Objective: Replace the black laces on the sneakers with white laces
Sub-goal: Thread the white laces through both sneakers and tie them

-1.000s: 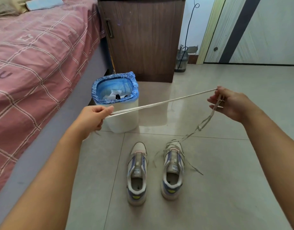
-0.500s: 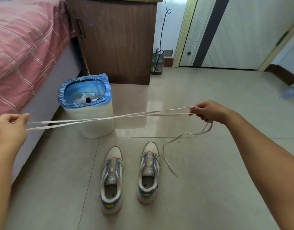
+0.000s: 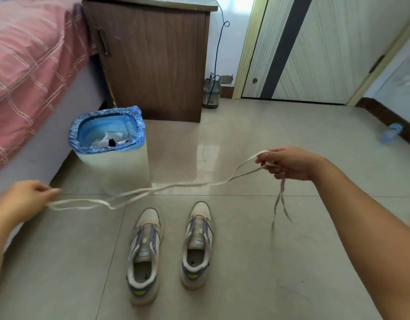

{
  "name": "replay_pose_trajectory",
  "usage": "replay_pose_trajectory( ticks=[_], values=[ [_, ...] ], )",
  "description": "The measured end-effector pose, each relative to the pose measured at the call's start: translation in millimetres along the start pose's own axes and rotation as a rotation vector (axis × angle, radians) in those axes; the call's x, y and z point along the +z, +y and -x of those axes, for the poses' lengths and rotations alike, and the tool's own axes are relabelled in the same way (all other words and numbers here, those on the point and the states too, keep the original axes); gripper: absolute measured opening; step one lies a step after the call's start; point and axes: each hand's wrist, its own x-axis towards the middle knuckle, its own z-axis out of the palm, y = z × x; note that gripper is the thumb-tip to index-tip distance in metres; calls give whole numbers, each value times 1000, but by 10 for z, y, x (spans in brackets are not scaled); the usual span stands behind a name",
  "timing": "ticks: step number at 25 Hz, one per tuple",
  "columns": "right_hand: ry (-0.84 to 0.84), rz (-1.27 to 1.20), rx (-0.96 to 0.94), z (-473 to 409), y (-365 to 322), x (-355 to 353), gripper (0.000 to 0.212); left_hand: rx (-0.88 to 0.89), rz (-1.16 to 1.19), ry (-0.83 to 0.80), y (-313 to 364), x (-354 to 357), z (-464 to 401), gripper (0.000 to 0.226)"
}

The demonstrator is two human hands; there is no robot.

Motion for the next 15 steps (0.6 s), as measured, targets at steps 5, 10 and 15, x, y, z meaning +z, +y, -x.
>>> replay_pose_trajectory(
  ticks=[5,10,15],
  values=[
    [-338,-109,-78,43,-544,688,23,194,-176,-386,1360,268,765,35],
    [-346,-198,-119,64,-667,1207,33,488,471,94,1926,427,1103,14],
    [-382,-213,-162,141,-703,1416,29,478,532,-402,1897,635,1244,22]
  ],
)
